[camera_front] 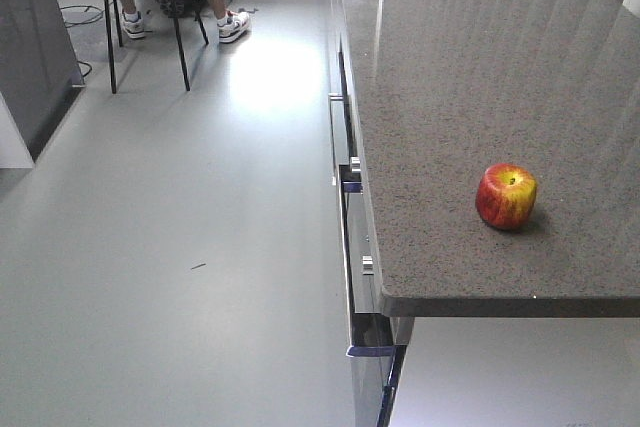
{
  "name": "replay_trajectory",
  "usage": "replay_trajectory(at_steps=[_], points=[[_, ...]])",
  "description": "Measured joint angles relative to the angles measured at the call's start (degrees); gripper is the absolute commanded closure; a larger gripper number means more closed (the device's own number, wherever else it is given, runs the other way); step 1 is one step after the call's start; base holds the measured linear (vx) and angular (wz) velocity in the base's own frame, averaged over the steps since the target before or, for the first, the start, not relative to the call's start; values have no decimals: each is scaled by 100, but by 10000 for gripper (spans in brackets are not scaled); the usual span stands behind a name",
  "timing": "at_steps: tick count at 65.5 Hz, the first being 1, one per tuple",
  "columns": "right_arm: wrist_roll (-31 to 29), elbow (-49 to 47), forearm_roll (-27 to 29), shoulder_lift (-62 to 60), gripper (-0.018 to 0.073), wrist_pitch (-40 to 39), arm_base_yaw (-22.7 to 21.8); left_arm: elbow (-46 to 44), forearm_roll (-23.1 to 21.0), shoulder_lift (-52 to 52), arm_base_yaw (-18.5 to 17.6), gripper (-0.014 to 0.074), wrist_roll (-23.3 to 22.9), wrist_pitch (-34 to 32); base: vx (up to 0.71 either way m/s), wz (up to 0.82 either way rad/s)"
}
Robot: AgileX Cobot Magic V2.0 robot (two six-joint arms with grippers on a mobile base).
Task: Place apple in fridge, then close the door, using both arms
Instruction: 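Move the right gripper toward the red-yellow apple on the counter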
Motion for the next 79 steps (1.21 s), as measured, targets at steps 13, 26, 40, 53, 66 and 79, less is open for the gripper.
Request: replay_trajectory(at_steps=[13, 26, 40, 53, 66, 79], points=[[0, 0, 0, 0, 562, 0, 0, 0, 0, 0, 0, 603, 0, 0, 0, 0], [0, 0, 0, 0, 562, 0, 0, 0, 0, 0, 0, 603, 0, 0, 0, 0], [0, 0, 0, 0, 562, 0, 0, 0, 0, 0, 0, 603, 0, 0, 0, 0], [0, 0, 0, 0, 562, 0, 0, 0, 0, 0, 0, 603, 0, 0, 0, 0], [6, 0, 18, 0, 562, 0, 0, 0, 0, 0, 0, 603, 0, 0, 0, 0], [310, 0, 900, 0, 562, -238, 0, 0, 0, 0, 0, 603, 0, 0, 0, 0]])
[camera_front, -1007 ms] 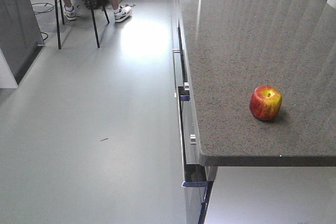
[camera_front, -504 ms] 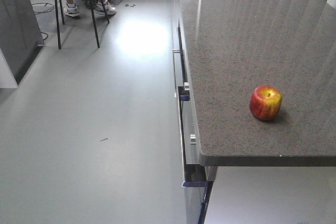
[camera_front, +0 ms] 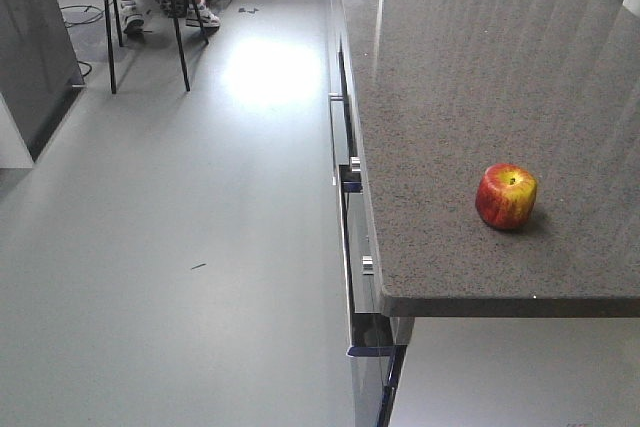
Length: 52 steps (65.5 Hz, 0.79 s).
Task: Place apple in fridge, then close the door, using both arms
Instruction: 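Move the right gripper toward the red-yellow apple on the counter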
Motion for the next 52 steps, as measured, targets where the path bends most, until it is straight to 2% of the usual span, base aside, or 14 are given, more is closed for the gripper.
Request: replay_trajectory(at_steps=[16, 21, 24, 33, 42, 50, 52], points=[[153, 0, 1611, 0, 562, -565, 0, 0, 0, 0, 0, 603, 0, 0, 0, 0], [106, -136, 2030, 0, 562, -445, 0, 0, 0, 0, 0, 603, 0, 0, 0, 0], [-66, -356, 2074, 0, 562, -261, 0, 0, 0, 0, 0, 603, 0, 0, 0, 0], [-1061, -1572, 2075, 95, 561, 439, 0, 0, 0, 0, 0, 603, 0, 0, 0, 0], [-1898, -3026, 2057, 847, 530, 1366, 0, 0, 0, 0, 0, 603, 0, 0, 0, 0], [-2282, -4003, 1917, 1672, 418, 2091, 0, 0, 0, 0, 0, 603, 0, 0, 0, 0], [-2332, -4176, 1863, 1841, 365, 2224, 0, 0, 0, 0, 0, 603, 0, 0, 0, 0]])
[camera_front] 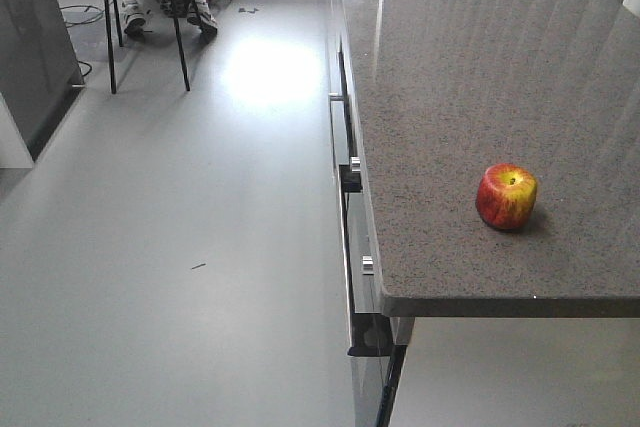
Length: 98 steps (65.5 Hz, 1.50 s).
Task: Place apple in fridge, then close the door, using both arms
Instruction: 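Move the right gripper toward the red-yellow apple on the counter, then lower the right gripper over the apple and close on it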
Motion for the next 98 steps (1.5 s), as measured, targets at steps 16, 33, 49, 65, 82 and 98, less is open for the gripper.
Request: replay_trajectory(at_steps=[16, 33, 49, 65, 82, 98], points=[[-74, -733, -383, 967, -121, 289, 0, 0, 0, 0, 0, 603, 0, 0, 0, 0], [-163, -746, -453, 1199, -150, 102, 0, 0, 0, 0, 0, 603, 0, 0, 0, 0], [-305, -1430, -671, 2194, -132, 177, 0, 0, 0, 0, 0, 603, 0, 0, 0, 0], [-66, -2383, -1079, 3877, -121, 420, 0, 0, 0, 0, 0, 603, 0, 0, 0, 0], [363, -3256, -1758, 5527, -110, 1006, 0, 0, 0, 0, 0, 603, 0, 0, 0, 0], [592, -3932, -2156, 6671, -101, 1546, 0, 0, 0, 0, 0, 603, 0, 0, 0, 0]])
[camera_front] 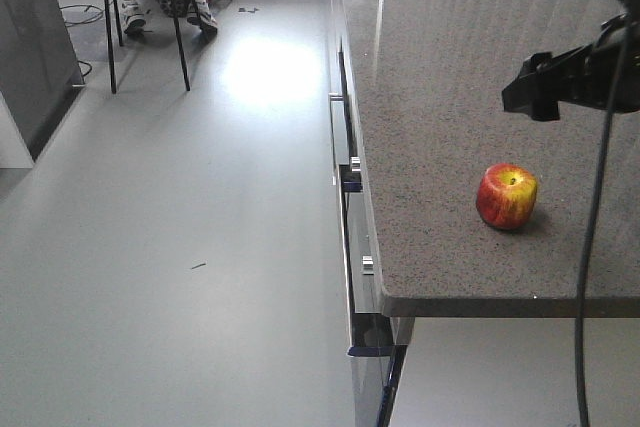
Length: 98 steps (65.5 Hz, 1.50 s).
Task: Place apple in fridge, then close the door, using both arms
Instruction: 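Lower the right gripper over the apple and close on it, then lift the apple off the counter with the right gripper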
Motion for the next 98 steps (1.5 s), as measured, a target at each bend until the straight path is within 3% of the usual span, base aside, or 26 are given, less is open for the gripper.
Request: replay_trajectory(at_steps=[32, 75, 87, 98], points=[[80, -386, -219, 1312, -88, 283, 0, 0, 0, 0, 0, 603, 0, 0, 0, 0], [12, -406, -262, 2381, -61, -26, 0, 0, 0, 0, 0, 603, 0, 0, 0, 0], [-1, -406, -287, 2516, -17, 83, 0, 0, 0, 0, 0, 603, 0, 0, 0, 0], [-1, -406, -326, 2535, 101, 177, 0, 0, 0, 0, 0, 603, 0, 0, 0, 0]])
